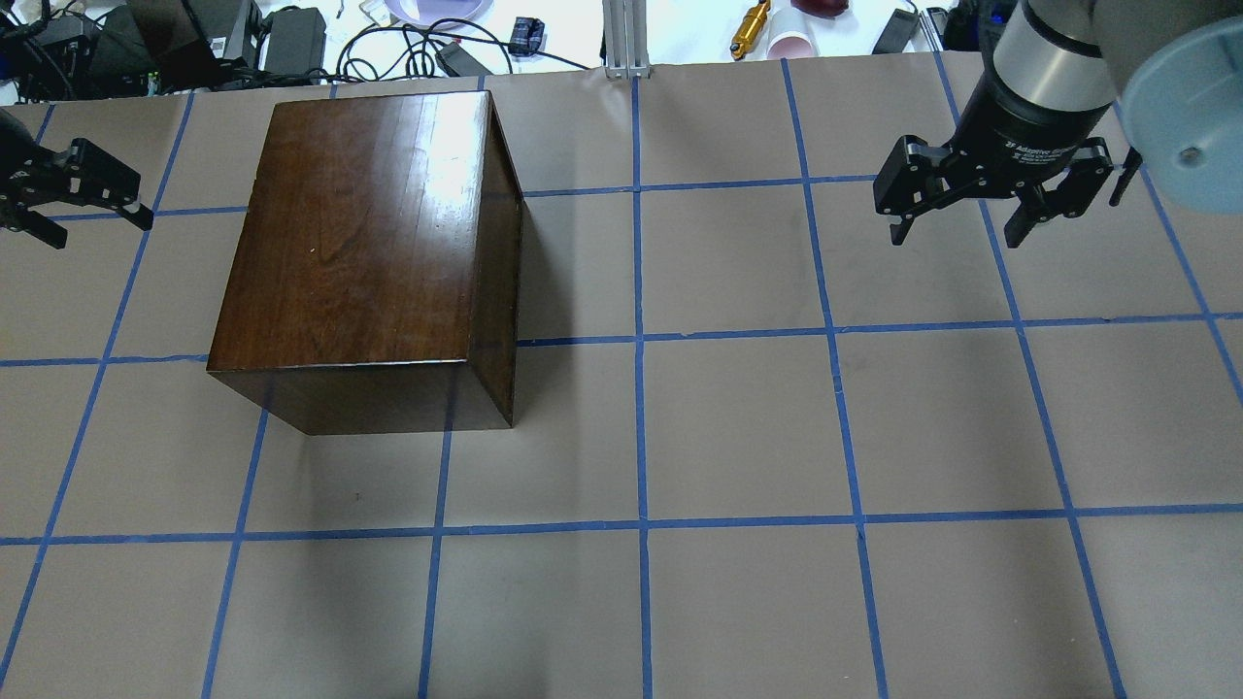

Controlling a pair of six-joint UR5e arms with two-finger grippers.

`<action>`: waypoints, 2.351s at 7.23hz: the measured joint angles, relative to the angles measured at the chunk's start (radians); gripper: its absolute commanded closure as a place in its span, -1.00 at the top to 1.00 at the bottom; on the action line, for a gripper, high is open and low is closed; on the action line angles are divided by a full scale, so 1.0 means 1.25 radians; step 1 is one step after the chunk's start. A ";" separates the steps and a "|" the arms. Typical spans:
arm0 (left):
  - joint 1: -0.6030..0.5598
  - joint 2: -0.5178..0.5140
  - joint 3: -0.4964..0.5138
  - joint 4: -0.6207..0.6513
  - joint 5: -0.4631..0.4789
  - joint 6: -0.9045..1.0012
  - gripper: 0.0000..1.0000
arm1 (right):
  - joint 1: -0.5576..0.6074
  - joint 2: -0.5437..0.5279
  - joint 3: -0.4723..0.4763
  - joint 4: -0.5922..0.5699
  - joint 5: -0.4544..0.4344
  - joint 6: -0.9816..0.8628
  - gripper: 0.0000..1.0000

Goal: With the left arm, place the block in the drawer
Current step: 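Move the left gripper beside the cabinet toward the white drawer handle, then hook the left gripper onto the white drawer handle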

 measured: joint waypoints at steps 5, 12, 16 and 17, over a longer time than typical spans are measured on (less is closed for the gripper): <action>0.049 -0.120 0.012 0.050 -0.092 0.115 1.00 | 0.001 0.000 0.000 0.000 0.000 0.000 1.00; 0.038 -0.188 0.001 0.038 -0.232 0.142 1.00 | 0.001 0.000 0.000 0.000 0.000 0.000 1.00; 0.034 -0.213 0.000 0.036 -0.250 0.192 1.00 | 0.000 0.000 0.000 0.000 0.000 0.000 1.00; 0.033 -0.217 -0.001 0.036 -0.250 0.202 1.00 | 0.000 0.000 0.000 0.000 0.000 0.000 1.00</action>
